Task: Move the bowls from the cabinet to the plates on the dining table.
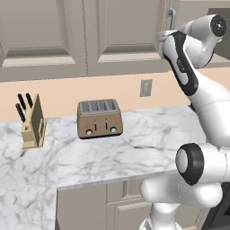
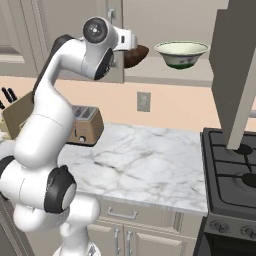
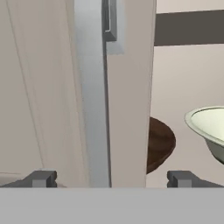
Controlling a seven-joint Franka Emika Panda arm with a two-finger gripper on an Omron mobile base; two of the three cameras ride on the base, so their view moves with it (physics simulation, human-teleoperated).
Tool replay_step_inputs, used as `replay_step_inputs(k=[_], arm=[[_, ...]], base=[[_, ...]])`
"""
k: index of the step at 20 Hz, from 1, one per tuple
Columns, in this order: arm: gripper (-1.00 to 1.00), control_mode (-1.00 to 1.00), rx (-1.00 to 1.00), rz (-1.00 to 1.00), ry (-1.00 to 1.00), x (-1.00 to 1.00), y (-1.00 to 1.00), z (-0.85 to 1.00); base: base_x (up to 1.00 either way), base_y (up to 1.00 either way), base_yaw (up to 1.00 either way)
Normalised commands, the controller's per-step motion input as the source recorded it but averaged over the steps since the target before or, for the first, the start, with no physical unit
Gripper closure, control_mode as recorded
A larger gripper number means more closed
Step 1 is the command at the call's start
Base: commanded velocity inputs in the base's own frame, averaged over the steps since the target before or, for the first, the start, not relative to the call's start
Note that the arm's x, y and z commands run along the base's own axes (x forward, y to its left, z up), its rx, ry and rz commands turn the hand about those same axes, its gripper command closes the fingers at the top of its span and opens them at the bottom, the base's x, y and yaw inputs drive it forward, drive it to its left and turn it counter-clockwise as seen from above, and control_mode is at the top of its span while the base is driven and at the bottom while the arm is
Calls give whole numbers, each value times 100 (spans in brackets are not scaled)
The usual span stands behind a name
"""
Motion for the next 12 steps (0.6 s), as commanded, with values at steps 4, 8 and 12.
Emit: replay_step_inputs(k=[4, 8, 12], arm=[[-100, -100, 1, 0, 0, 39, 0, 0], [-100, -100, 1, 0, 0, 38, 0, 0], [-100, -100, 1, 0, 0, 38, 0, 0]], base=[[0, 0, 0], [0, 0, 0], [0, 0, 0]])
